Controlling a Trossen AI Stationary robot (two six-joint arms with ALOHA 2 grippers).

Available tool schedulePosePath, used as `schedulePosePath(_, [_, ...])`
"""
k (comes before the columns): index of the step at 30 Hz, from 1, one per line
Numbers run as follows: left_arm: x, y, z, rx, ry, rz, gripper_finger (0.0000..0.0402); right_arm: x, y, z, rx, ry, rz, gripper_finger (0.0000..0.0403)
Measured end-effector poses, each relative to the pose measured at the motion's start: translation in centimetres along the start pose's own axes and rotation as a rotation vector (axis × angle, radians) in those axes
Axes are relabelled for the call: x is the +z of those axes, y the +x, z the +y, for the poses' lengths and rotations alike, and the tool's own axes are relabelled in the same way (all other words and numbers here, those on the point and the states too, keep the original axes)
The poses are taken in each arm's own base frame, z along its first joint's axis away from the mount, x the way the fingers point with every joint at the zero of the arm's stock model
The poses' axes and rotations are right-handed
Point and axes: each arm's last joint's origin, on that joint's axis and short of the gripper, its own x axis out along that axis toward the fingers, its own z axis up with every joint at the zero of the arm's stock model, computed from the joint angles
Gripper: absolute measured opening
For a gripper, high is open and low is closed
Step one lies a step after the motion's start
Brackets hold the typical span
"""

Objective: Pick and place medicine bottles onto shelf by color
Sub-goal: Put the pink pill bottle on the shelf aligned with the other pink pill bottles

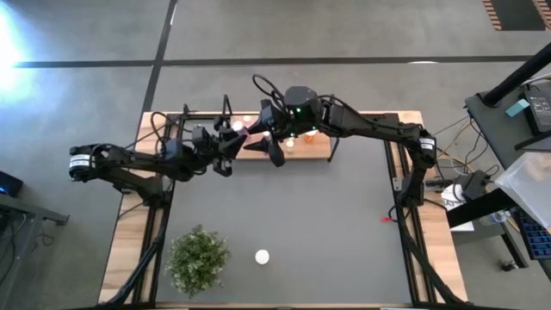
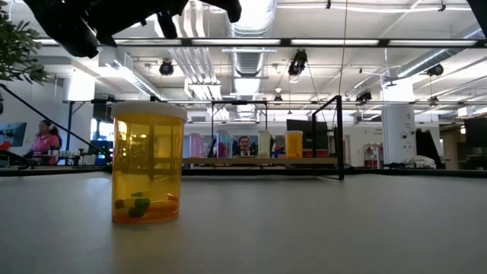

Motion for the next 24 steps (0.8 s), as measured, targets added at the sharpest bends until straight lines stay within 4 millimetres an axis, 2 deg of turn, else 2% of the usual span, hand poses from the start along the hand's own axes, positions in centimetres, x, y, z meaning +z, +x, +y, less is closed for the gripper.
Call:
schedulePosePath(6, [-0.5,0.0,0.1,0.009,-0.009,0.05,0.0088,-0.2,0.0,0.0,-0.002,0.027,0.021,0.0171])
schedulePosePath(12, [-1.2,0.0,0.2,0.023,-0.065,0.117,0.0088,-0.4,0.0,0.0,-0.003,0.057,0.041,0.0154])
schedulePosePath(17, [-1.6,-0.1,0.3,0.033,-0.081,0.162,0.0088,-0.4,0.0,-0.1,-0.022,0.087,0.043,0.0158])
schedulePosePath(24, [-1.8,-0.1,0.4,0.044,-0.085,0.178,0.0088,-0.6,0.0,-0.1,-0.05,0.115,0.057,0.0184])
